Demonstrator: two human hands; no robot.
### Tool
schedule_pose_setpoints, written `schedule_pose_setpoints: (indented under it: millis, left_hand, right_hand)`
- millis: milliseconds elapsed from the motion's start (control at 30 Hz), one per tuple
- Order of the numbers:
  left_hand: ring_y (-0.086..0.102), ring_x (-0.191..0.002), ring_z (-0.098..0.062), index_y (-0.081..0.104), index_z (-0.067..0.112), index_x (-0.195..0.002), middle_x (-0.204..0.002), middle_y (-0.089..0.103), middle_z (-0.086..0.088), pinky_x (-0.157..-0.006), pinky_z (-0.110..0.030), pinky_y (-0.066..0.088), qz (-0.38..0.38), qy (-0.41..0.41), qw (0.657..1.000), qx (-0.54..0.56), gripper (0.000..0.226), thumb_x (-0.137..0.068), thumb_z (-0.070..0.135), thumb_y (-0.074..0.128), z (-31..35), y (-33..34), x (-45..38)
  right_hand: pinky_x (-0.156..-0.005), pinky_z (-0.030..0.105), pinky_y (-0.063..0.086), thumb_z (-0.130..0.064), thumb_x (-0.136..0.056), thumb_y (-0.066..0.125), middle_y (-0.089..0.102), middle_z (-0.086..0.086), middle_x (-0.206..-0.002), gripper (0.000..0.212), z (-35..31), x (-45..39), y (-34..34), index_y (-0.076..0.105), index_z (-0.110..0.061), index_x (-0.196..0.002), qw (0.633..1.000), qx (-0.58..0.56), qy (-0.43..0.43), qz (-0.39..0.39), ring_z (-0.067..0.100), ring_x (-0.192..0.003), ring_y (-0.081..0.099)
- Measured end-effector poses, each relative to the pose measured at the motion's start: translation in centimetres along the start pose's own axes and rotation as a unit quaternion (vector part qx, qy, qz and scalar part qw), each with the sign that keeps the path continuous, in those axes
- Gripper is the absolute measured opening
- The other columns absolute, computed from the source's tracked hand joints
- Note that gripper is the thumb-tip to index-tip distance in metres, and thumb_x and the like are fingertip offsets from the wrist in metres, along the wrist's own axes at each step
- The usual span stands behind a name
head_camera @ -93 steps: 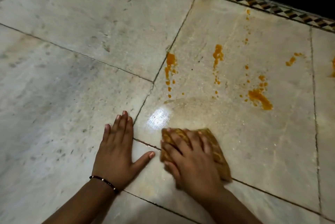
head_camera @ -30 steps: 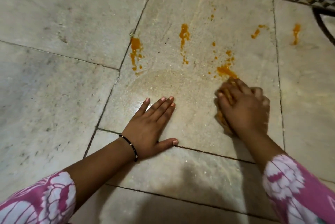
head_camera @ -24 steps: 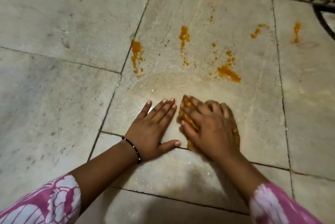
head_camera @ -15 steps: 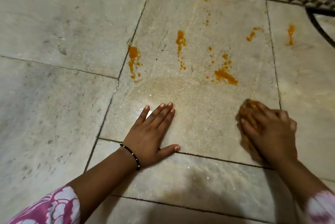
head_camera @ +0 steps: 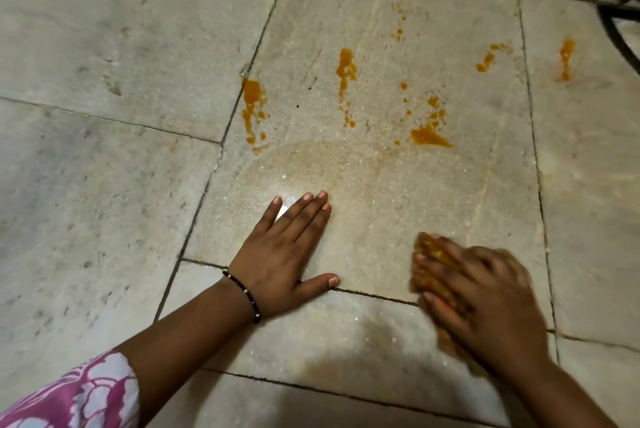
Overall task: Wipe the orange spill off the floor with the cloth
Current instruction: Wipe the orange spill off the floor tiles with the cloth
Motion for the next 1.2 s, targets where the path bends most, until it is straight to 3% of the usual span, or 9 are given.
schedule_pose_setpoints:
  millis: [133, 200, 267, 433, 567, 633, 867, 1067, 1200]
  left_hand:
    - [0.006, -0.146, -0.024, 0.017, 0.035, -0.149, -0.159, 0.008, -0.009, -0.115, -0.050, 0.006, -0.008, 0.025, 1.000, -0.009, 0.070, -0.090, 0.069, 0.028, 0.4, 0.2, 0.1]
    - [0.006, -0.146, -0.025, 0.015, 0.040, -0.148, -0.159, 0.007, -0.010, -0.115, -0.051, 0.008, -0.010, 0.031, 0.999, -0.023, 0.066, -0.090, 0.069, 0.027, 0.4, 0.3, 0.1]
    - [0.008, -0.146, -0.027, 0.016, 0.040, -0.148, -0.158, 0.008, -0.011, -0.114, -0.052, 0.009, -0.010, 0.031, 0.999, -0.026, 0.065, -0.090, 0.068, 0.026, 0.4, 0.4, 0.0]
    - [0.008, -0.146, -0.026, 0.016, 0.039, -0.148, -0.158, 0.009, -0.011, -0.114, -0.053, 0.011, -0.001, 0.026, 0.999, -0.025, 0.065, -0.091, 0.067, 0.027, 0.4, 0.3, 0.1]
    - [0.007, -0.146, -0.026, 0.017, 0.039, -0.148, -0.158, 0.008, -0.011, -0.114, -0.052, 0.009, 0.004, 0.025, 1.000, -0.018, 0.065, -0.091, 0.067, 0.027, 0.4, 0.3, 0.1]
    - [0.006, -0.146, -0.026, 0.017, 0.038, -0.149, -0.158, 0.009, -0.011, -0.114, -0.052, 0.009, 0.006, 0.023, 1.000, -0.017, 0.065, -0.091, 0.066, 0.027, 0.4, 0.3, 0.1]
    - [0.006, -0.146, -0.026, 0.020, 0.036, -0.148, -0.158, 0.011, -0.012, -0.113, -0.055, 0.012, 0.001, 0.021, 1.000, -0.015, 0.065, -0.091, 0.066, 0.026, 0.5, 0.3, 0.1]
    - [0.012, -0.145, -0.026, 0.033, 0.031, -0.144, -0.157, 0.017, -0.011, -0.113, -0.054, 0.013, 0.012, 0.015, 1.000, 0.002, 0.066, -0.088, 0.066, 0.030, 0.4, 0.1, 0.1]
    - [0.017, -0.144, -0.025, 0.045, 0.026, -0.131, -0.155, 0.024, -0.010, -0.112, -0.054, 0.017, 0.036, 0.014, 0.999, 0.027, 0.062, -0.086, 0.067, 0.037, 0.4, -0.3, 0.0]
  right_hand:
    - [-0.089, 0.038, 0.025, -0.056, -0.084, 0.044, 0.050, -0.007, -0.136, 0.041, 5.5, -3.0, -1.7, 0.059, -0.039, -0.118, 0.985, -0.020, 0.156, 0.063, 0.025, -0.108, 0.042]
    - [-0.092, 0.041, 0.025, -0.057, -0.085, 0.045, 0.047, -0.007, -0.136, 0.041, 8.1, -5.9, -2.1, 0.061, -0.036, -0.116, 0.939, -0.066, 0.317, 0.113, 0.029, -0.113, 0.040]
    - [-0.092, 0.045, 0.027, -0.056, -0.083, 0.047, 0.046, -0.008, -0.135, 0.041, 8.2, -8.9, -2.0, 0.062, -0.033, -0.114, 0.908, -0.081, 0.391, 0.127, 0.031, -0.113, 0.040]
    - [-0.091, 0.042, 0.027, -0.055, -0.084, 0.041, 0.047, -0.005, -0.139, 0.047, 0.1, -9.7, -0.9, 0.057, -0.034, -0.123, 0.982, -0.022, 0.167, 0.084, 0.027, -0.109, 0.041]
    - [-0.094, 0.045, 0.032, -0.059, -0.084, 0.036, 0.049, -0.004, -0.138, 0.052, -2.0, -2.9, 0.2, 0.055, -0.036, -0.127, 1.000, 0.016, 0.008, 0.009, 0.025, -0.106, 0.048]
    - [-0.091, 0.044, 0.033, -0.059, -0.084, 0.036, 0.052, 0.000, -0.134, 0.052, 0.8, -2.0, -0.2, 0.058, -0.034, -0.124, 1.000, 0.012, 0.011, 0.015, 0.028, -0.105, 0.050]
    - [-0.088, 0.045, 0.030, -0.052, -0.087, 0.040, 0.047, 0.000, -0.133, 0.040, 8.2, -11.4, -2.8, 0.060, -0.030, -0.114, 0.954, 0.017, 0.273, 0.124, 0.034, -0.108, 0.041]
    - [-0.091, 0.042, 0.028, -0.053, -0.085, 0.041, 0.049, -0.002, -0.137, 0.045, -2.1, -9.8, -0.5, 0.058, -0.032, -0.121, 0.992, 0.005, 0.096, 0.079, 0.028, -0.106, 0.044]
    - [-0.093, 0.044, 0.032, -0.059, -0.083, 0.038, 0.049, -0.006, -0.136, 0.049, -1.1, -2.7, 0.1, 0.057, -0.036, -0.122, 0.997, 0.002, 0.067, 0.032, 0.024, -0.107, 0.046]
Point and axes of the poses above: each hand's wrist, its own x-axis away from the middle knuckle, its own y-axis out of the palm, z = x × y, the point moved 8 cm from there along -x, towards the middle knuckle
